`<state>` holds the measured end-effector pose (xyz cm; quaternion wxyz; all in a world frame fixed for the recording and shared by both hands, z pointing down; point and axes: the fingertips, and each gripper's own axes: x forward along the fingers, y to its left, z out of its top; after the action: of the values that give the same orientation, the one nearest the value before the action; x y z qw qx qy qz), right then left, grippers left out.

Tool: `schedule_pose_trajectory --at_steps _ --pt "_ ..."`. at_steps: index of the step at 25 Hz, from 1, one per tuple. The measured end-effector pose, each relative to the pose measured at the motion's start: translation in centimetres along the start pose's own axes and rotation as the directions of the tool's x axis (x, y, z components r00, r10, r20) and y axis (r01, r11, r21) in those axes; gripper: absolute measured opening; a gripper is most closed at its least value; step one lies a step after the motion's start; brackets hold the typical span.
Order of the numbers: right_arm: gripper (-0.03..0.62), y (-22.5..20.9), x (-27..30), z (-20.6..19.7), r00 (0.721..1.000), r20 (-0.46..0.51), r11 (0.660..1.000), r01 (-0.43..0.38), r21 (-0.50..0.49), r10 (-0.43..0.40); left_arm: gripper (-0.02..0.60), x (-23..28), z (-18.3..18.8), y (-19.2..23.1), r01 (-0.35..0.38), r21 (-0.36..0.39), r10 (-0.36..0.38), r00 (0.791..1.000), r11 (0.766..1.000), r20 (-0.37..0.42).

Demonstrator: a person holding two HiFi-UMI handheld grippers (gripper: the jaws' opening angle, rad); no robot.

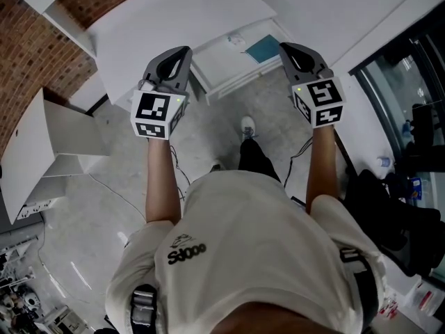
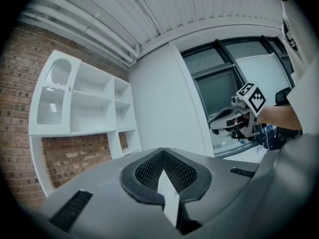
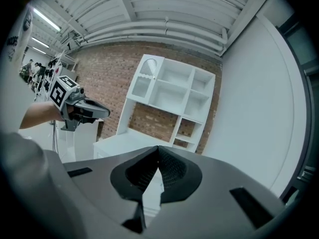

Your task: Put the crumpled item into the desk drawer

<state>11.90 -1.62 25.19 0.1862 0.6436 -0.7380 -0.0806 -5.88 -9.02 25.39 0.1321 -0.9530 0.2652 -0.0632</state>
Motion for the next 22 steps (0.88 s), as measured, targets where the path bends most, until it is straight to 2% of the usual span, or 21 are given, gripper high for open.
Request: schedule_pose_trajectory --at_steps 7,22 --pt "0.006 0.9 0.4 0.4 1.0 0.003 1.0 -0.023 -0.016 0.023 0.007 -0.4 0.2 0.2 -0.007 0.018 0.007 1.0 1.0 -0.008" --pt "0.006 0.4 2.2 -0.7 0.999 -0.026 0.999 -0.028 -0.032 0.027 0.008 0.5 -1.4 0.9 -0.017 -0.002 0.017 0.999 1.0 -0.035"
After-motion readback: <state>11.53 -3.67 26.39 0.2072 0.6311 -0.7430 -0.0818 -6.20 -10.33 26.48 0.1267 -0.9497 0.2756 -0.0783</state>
